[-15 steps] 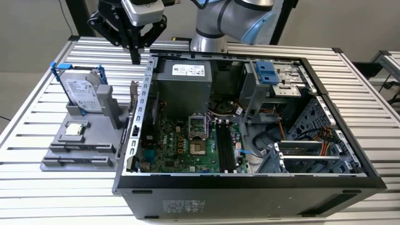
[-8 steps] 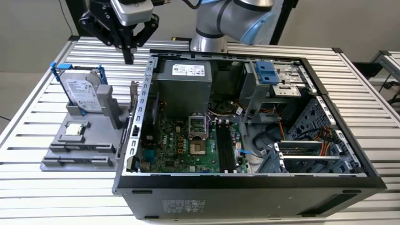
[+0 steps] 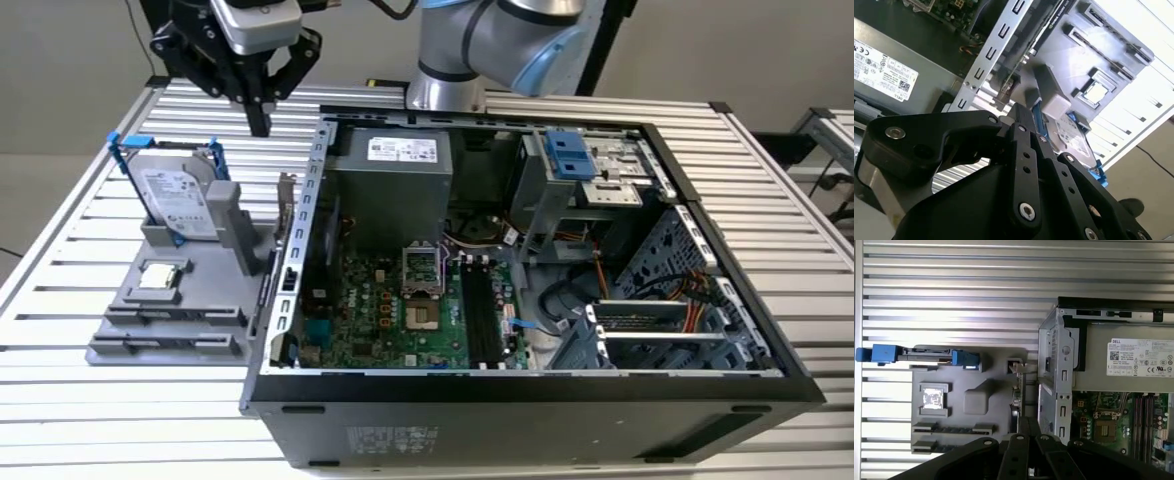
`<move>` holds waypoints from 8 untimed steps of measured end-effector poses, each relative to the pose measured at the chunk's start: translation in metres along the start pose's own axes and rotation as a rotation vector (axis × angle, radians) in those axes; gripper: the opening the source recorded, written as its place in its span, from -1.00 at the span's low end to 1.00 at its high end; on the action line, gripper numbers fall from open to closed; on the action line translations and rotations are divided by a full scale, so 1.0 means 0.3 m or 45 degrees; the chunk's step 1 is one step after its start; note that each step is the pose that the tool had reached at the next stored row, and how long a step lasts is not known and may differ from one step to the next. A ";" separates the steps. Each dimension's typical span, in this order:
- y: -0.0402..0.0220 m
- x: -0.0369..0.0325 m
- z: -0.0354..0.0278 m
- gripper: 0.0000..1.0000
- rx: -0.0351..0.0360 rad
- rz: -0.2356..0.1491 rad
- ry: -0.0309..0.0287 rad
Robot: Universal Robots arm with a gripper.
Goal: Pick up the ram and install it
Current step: 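Reach for the ram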
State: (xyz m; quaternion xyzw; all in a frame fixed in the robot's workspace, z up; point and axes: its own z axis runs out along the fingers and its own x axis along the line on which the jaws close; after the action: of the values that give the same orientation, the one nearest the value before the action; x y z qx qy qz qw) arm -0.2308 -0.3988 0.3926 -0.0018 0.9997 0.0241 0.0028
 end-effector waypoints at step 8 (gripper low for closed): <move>0.000 0.050 0.000 -1.00 0.0000 0.000 0.0004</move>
State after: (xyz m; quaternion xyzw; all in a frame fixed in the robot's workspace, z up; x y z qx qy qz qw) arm -0.2457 -0.3988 0.3926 -0.0018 0.9997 0.0242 0.0027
